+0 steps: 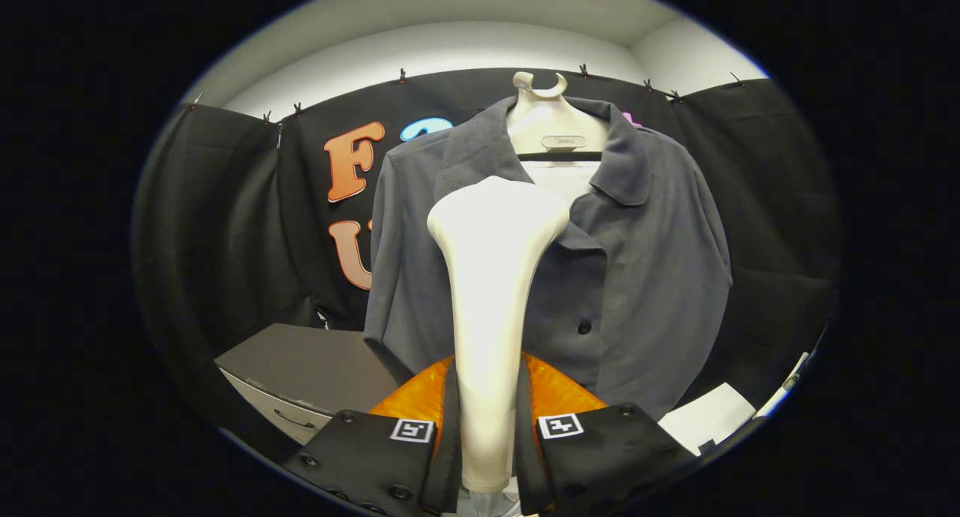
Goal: Iron the clothes twice with a garment steamer, once on the left side and once on the right side.
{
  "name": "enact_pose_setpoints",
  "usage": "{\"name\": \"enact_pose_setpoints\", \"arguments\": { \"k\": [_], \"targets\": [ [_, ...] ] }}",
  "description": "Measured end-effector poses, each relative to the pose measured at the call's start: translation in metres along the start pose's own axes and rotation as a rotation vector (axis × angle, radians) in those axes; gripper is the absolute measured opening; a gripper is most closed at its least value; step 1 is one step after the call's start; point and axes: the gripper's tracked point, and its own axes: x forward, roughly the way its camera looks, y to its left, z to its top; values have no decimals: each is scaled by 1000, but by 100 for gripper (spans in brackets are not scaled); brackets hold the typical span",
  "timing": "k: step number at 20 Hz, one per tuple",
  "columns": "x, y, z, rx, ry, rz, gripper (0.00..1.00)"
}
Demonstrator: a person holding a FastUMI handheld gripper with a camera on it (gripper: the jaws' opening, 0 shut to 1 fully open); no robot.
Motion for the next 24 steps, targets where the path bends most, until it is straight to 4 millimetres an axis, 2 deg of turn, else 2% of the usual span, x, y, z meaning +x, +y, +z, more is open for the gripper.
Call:
{"name": "enact_pose_setpoints", "arguments": {
  "k": [4,11,18,24],
  "targets": [
    [13,0,-12,-12,9,11,37],
    [17,-5,-27,-15,18,26,37],
    [15,-7,-63,-1,73,29,37],
    [17,-10,-103,-1,126,24,37]
  ]
}}
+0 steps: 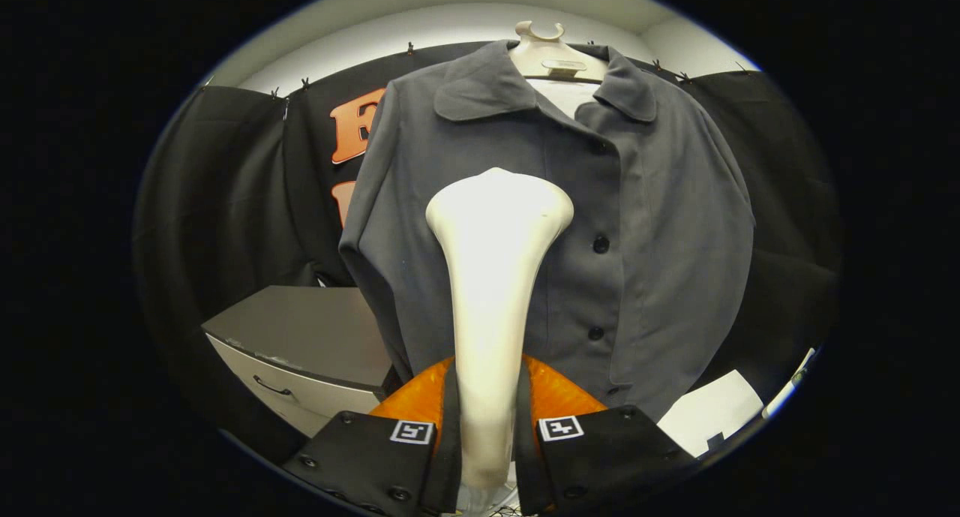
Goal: Iron the clothes twice with a garment steamer, once on the left side and once on the right side.
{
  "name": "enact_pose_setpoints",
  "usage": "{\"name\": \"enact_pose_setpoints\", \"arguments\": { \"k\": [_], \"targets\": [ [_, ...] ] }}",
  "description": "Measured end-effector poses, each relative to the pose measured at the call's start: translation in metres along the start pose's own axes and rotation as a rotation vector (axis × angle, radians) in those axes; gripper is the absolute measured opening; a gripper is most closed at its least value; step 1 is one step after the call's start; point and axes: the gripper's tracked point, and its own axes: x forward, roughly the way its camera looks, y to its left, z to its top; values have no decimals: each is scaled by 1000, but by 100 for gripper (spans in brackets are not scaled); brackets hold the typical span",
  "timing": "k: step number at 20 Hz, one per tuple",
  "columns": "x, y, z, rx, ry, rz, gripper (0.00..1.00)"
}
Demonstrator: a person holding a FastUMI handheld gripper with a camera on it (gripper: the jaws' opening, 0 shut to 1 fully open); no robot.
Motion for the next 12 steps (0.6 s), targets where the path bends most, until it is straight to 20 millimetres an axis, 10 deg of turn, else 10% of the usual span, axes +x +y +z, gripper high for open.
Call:
{"name": "enact_pose_setpoints", "arguments": {
  "k": [12],
  "targets": [
    [5,-3,-71,21,118,-12,37]
  ]
}}
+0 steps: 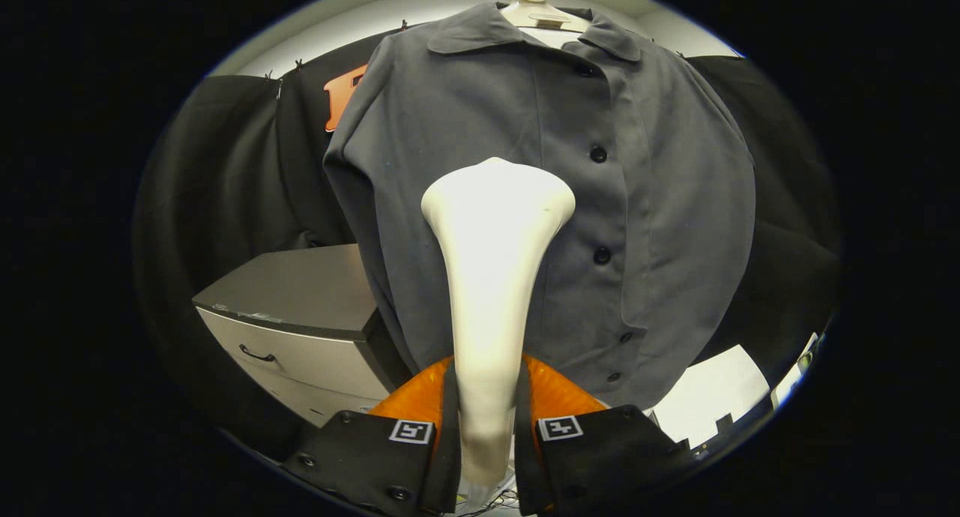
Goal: Iron the clothes twice with a garment steamer, once on the left side and once on the right side.
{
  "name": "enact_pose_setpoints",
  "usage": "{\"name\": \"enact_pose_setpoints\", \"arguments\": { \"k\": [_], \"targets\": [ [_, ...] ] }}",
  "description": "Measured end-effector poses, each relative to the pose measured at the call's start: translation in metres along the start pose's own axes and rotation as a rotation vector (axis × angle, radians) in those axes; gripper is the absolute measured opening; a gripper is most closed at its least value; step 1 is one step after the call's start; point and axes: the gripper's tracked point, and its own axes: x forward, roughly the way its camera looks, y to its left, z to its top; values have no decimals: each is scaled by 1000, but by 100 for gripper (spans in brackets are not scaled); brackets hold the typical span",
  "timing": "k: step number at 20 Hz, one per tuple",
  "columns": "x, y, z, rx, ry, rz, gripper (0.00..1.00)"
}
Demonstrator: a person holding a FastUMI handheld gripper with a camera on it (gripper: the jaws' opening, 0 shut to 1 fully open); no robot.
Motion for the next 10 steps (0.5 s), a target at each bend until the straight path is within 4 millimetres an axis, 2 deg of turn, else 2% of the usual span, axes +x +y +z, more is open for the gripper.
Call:
{"name": "enact_pose_setpoints", "arguments": {
  "k": [10],
  "targets": [
    [12,-8,-55,13,87,-15,37]
  ]
}}
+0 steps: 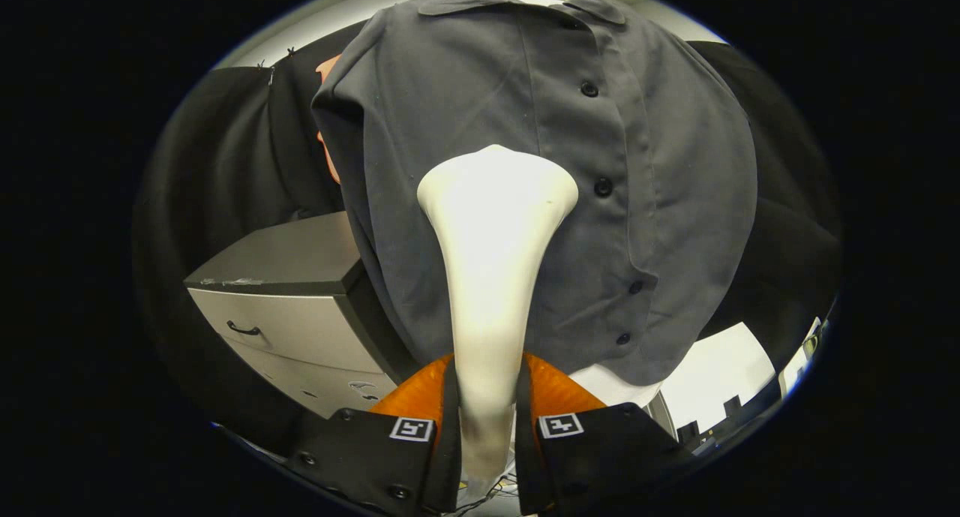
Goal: Iron the clothes twice with a garment steamer, once on the left side and once on the right side.
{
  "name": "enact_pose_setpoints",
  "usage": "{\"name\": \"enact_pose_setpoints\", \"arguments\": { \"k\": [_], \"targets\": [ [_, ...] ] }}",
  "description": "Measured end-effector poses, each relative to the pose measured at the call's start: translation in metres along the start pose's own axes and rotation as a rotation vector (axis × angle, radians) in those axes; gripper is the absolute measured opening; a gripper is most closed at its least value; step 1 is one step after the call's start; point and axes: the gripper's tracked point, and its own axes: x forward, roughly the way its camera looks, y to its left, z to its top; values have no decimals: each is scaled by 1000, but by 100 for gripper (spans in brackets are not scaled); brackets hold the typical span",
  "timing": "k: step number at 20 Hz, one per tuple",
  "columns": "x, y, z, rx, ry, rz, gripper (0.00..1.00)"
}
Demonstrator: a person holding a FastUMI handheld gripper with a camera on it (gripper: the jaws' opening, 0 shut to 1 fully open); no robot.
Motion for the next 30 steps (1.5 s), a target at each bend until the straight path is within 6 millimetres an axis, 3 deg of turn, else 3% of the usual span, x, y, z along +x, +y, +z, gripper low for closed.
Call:
{"name": "enact_pose_setpoints", "arguments": {
  "k": [11,18,24,30],
  "targets": [
    [19,-15,-65,18,113,-28,37],
    [27,-22,-91,18,161,-34,37],
    [12,-19,-88,29,170,-23,37],
    [-19,-23,-60,20,130,4,37]
  ]
}}
